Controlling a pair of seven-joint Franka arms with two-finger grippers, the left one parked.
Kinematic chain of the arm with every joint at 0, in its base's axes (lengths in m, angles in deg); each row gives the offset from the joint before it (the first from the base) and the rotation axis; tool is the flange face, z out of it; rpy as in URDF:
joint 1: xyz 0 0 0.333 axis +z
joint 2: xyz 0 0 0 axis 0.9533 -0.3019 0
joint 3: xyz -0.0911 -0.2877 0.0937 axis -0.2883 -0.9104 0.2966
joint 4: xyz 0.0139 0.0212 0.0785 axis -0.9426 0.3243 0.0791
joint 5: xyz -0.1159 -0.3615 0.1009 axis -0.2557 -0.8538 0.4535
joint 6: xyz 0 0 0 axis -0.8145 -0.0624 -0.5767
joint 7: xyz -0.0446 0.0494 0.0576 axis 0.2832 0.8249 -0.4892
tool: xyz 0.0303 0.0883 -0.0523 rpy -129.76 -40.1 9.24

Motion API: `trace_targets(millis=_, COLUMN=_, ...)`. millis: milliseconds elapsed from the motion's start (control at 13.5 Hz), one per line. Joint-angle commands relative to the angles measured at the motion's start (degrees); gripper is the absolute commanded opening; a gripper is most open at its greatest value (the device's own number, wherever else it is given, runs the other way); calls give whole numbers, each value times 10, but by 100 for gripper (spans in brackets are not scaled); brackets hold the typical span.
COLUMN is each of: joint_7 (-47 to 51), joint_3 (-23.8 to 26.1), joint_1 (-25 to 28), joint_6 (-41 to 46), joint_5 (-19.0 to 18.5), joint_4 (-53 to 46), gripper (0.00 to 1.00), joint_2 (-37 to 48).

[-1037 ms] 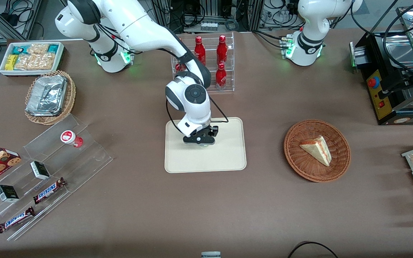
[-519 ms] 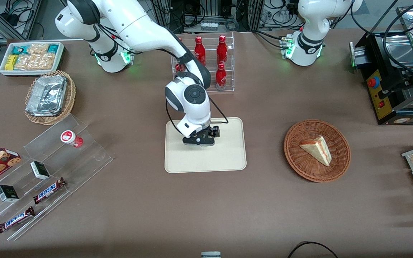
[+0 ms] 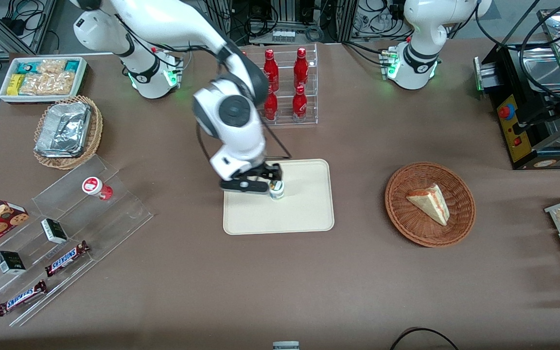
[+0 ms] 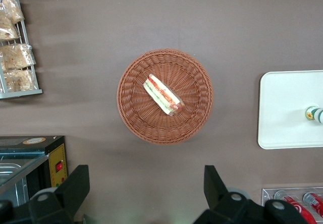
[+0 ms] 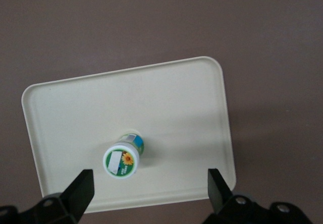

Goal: Place green gum on tray

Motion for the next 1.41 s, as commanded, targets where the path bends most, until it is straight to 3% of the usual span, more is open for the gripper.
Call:
trace_targets(millis=0, joint_7=-91, joint_3=6, joint_1=-53, joint_6=40, joint_5=11, joint_4=92, gripper=100, joint_2=119)
trace_targets(millis=296, joint_7=-202, joint_3=5, joint_1=-150, joint_6=148, joint_5=11, joint_4=98, gripper=100, joint_2=193)
trace_targets(millis=667, joint_7=-355, joint_3=3, joint_1=-294, joint_6=253, joint_5=11, joint_4=59, gripper=100, joint_2=212)
trace_targets(millis=1111, joint_7=-385, joint_3=2, joint_1=-382, joint_6=292, joint_5=6, joint_4=-2, gripper=100, joint_2=205)
trace_targets(millis=1333, joint_7=-455, joint_3=2, joint_1=-410, joint_6=293, joint_5=5, joint_4=-28, gripper=100, joint_2=191)
